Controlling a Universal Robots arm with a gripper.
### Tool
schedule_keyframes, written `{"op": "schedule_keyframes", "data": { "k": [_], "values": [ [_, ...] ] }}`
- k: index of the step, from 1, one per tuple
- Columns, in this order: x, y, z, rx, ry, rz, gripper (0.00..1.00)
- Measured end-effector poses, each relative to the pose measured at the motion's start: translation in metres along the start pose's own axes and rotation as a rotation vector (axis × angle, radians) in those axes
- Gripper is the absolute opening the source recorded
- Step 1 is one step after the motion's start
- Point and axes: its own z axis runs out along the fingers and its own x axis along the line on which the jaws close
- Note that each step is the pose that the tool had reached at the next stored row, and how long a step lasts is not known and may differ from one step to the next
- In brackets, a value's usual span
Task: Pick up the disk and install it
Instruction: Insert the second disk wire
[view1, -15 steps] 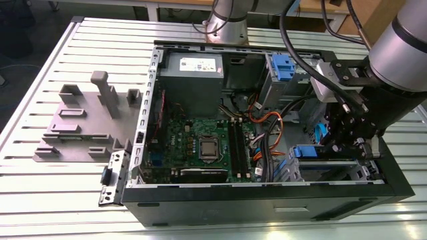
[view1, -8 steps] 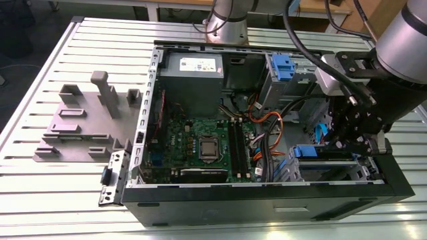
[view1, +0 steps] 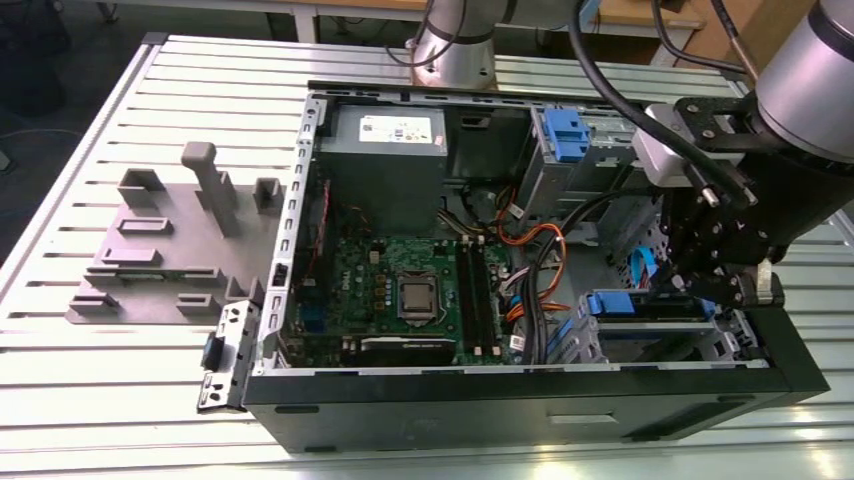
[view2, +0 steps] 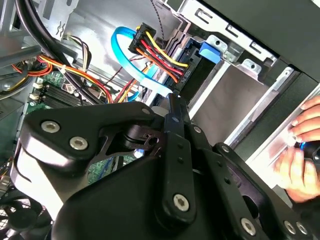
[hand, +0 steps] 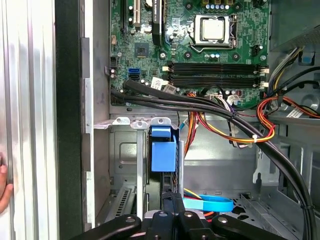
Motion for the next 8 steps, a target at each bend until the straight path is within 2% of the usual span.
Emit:
{"op": "schedule_keyframes", "data": {
  "k": [8],
  "values": [
    [0.0000, -0.0001, -0.0013, -0.0002, 0.0001, 0.000, 0.11]
  ]
}}
